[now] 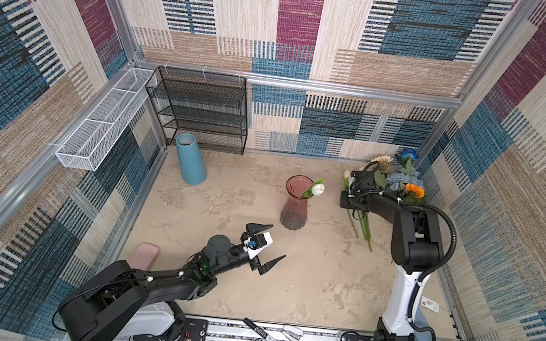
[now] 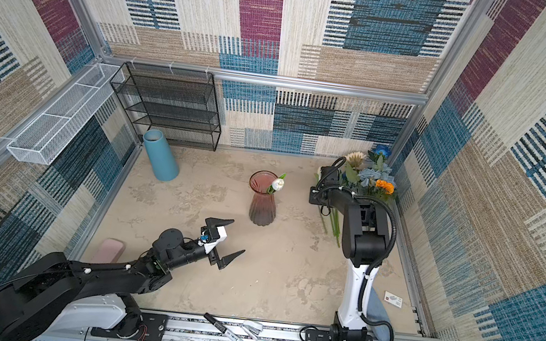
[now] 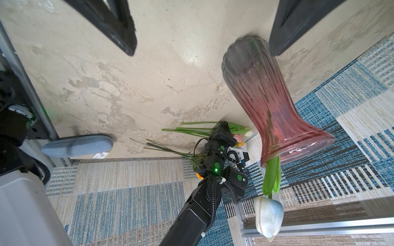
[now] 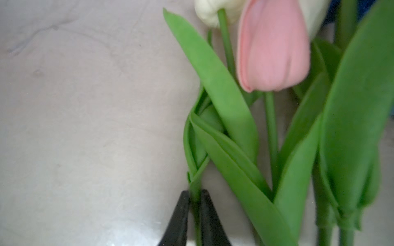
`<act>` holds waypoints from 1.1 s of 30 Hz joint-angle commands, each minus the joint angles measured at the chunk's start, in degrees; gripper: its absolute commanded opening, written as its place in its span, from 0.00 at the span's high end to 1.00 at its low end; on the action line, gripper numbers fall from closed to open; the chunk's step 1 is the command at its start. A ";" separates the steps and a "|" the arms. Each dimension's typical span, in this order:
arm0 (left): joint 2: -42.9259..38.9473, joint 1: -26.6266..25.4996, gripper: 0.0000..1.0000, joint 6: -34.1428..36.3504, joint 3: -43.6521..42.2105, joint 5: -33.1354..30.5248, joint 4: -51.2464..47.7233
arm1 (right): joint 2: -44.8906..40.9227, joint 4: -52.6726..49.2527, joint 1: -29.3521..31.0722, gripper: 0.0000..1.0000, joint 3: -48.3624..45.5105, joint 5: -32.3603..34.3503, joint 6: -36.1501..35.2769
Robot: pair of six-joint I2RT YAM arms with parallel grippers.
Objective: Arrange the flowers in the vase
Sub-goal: 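Grasp another white tulip stem with the right gripper and lift it, then carry the white tulip up over the pink vase and lower its stem in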
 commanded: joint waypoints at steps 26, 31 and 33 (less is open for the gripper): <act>-1.84 0.01 0.00 -0.19 -0.54 -1.01 0.05 | -13.07 3.51 -2.94 1.00 1.22 -37.57 7.89; -2.37 0.01 0.00 -0.34 -0.86 -1.76 0.22 | -18.28 8.62 -3.54 1.00 -1.48 -38.77 9.76; -2.20 0.01 0.00 -0.46 -1.03 -1.34 0.95 | -21.28 11.69 -3.62 1.00 -2.89 -38.61 11.10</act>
